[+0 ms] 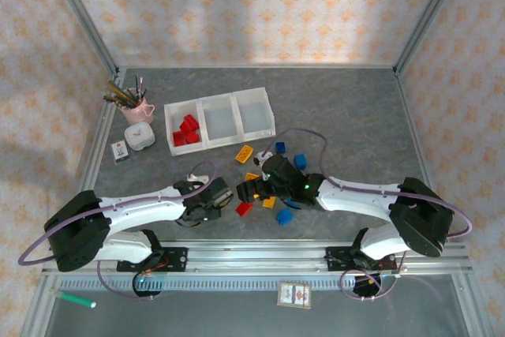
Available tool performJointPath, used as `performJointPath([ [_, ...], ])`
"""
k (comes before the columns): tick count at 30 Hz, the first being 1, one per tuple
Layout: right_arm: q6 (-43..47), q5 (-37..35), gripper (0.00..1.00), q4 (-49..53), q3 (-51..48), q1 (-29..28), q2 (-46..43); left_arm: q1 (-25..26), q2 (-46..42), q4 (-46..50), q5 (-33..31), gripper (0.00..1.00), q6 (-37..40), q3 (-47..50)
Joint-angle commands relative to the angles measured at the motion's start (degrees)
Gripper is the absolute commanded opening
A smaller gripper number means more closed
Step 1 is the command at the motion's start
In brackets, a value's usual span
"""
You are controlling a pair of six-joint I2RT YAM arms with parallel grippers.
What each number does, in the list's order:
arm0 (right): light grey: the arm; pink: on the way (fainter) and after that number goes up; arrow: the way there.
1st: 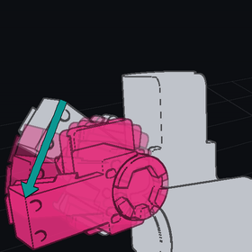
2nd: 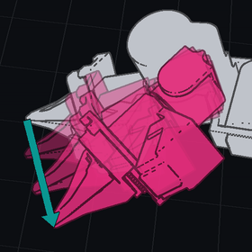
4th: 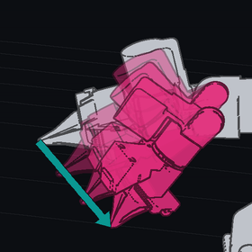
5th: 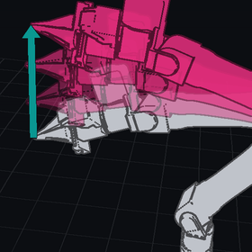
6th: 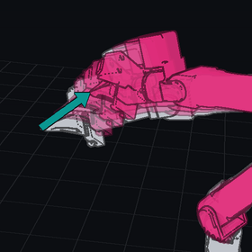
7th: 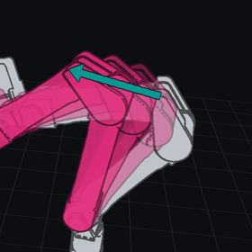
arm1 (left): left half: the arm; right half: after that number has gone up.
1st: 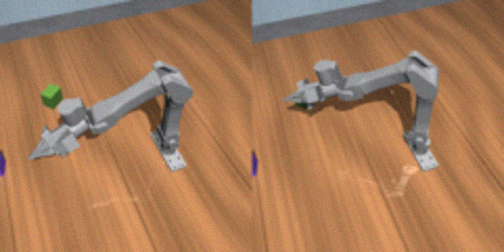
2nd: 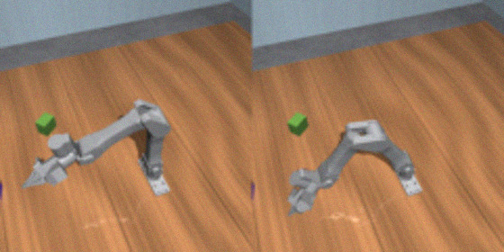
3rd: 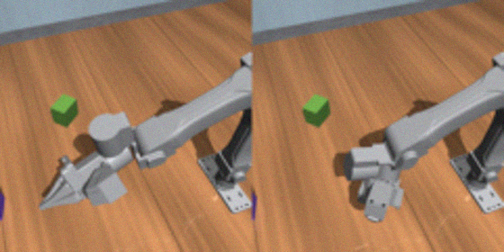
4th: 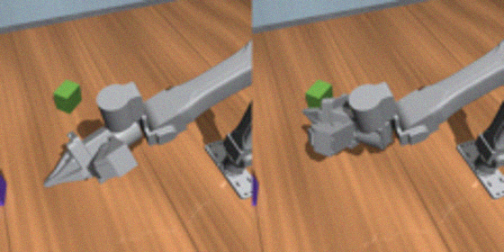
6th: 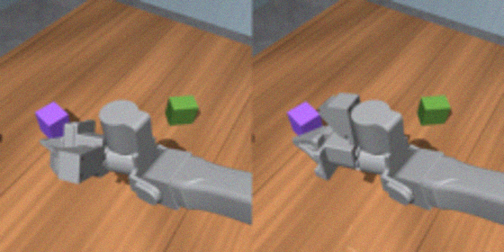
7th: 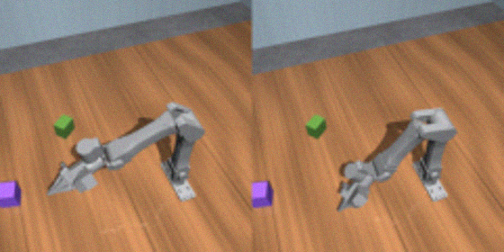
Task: Sort the legos into containers by color
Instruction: Pick up the lego from the middle-left of the table, then place the lego in the container.
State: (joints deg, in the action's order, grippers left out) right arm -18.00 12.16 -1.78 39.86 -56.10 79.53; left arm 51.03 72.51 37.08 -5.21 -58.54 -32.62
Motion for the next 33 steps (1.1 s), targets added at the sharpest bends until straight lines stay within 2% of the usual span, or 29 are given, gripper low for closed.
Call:
performJointPath([
  [1,-0.44,-1.84,1.0,-0.44,1.4,-0.03,-1.56,-0.02,-2.69,4.29,-3.89,0.57,-0.4,-0.95],
  [10,-0.95,-0.86,1.0,0.1,4.82,1.24,-1.52,-1.77,-9.47,13.93,-10.83,0.57,-0.96,-6.89],
  [16,-1.66,2.73,1.0,-1.29,7.91,5.28,0.56,-12.44,-9.87,8.11,-13.87,0.56,8.68,-13.7],
  [20,-0.47,2.09,1.0,-0.23,11.66,6.33,3.35,-21.54,-4.14,0.76,-13.33,0.56,17.6,-19.03],
  [25,-0.42,1.43,1.0,-0.73,13.75,7.33,5.42,-30.63,6.05,-6.7,-11.57,0.55,24.29,-26.05],
  [33,-0.5,0.9,1.0,-1.21,14.98,7.98,7.34,-37.67,24.18,-10.74,-11.67,0.54,30.15,-40.43],
])
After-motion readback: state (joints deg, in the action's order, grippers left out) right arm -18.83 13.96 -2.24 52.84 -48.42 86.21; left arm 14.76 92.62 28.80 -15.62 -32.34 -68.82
